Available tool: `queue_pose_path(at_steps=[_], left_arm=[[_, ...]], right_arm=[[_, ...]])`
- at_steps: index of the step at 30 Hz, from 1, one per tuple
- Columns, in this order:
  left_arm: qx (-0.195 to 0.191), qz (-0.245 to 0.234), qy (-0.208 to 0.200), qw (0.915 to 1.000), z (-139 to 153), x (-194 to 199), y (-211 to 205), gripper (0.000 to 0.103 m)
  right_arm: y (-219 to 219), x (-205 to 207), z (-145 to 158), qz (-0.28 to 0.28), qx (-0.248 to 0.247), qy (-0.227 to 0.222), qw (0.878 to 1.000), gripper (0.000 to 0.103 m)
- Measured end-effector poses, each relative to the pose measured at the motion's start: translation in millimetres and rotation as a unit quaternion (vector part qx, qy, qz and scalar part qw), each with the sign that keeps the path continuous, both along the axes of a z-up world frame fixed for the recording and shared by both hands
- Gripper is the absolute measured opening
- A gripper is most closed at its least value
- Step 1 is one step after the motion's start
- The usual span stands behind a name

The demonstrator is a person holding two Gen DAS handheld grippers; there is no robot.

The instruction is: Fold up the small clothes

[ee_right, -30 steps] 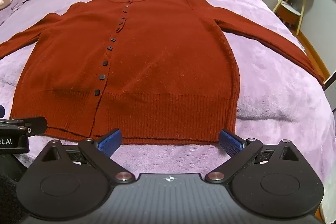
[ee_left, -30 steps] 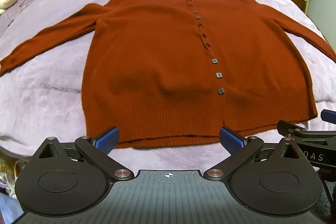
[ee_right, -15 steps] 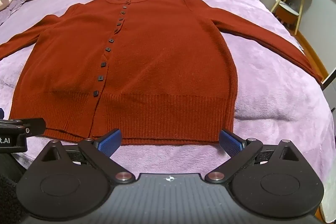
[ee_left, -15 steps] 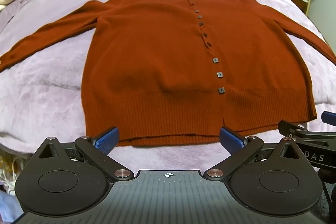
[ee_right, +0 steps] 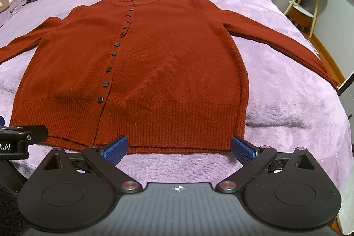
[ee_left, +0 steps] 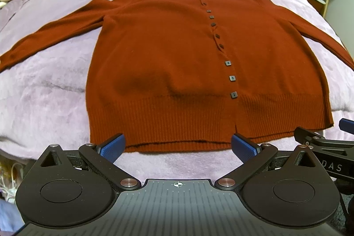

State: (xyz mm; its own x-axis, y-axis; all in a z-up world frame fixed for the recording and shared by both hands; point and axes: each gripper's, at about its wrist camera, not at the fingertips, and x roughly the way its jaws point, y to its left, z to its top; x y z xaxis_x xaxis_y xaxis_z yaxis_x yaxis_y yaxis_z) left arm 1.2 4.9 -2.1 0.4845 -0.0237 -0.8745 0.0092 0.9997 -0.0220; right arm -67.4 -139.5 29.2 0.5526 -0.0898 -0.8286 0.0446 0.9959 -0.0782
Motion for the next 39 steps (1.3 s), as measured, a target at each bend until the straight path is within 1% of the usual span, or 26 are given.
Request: queue_pose_path(at_steps=[10, 26, 39], left_arm=[[-0.001, -0.001, 0.001, 1.0, -0.7, -0.5, -0.1, 0.103], [-0.017, 0.006, 0.006, 0.9998, -3.2, -1.2, 5.4, 0.103], [-0.013, 0.004, 0.009, 0.9999, -3.5, -0.7, 3.6, 0.103]], right_arm=[[0.3, -0.9, 0.3, -0.004, 0.0, 0.0, 1.0, 0.099], [4.4, -2.1, -0.6, -0.002, -0.009, -0.004, 1.0, 0.099], [4.1, -2.6, 0.6, -0.003, -0.009, -0.008, 1.0, 0.099]])
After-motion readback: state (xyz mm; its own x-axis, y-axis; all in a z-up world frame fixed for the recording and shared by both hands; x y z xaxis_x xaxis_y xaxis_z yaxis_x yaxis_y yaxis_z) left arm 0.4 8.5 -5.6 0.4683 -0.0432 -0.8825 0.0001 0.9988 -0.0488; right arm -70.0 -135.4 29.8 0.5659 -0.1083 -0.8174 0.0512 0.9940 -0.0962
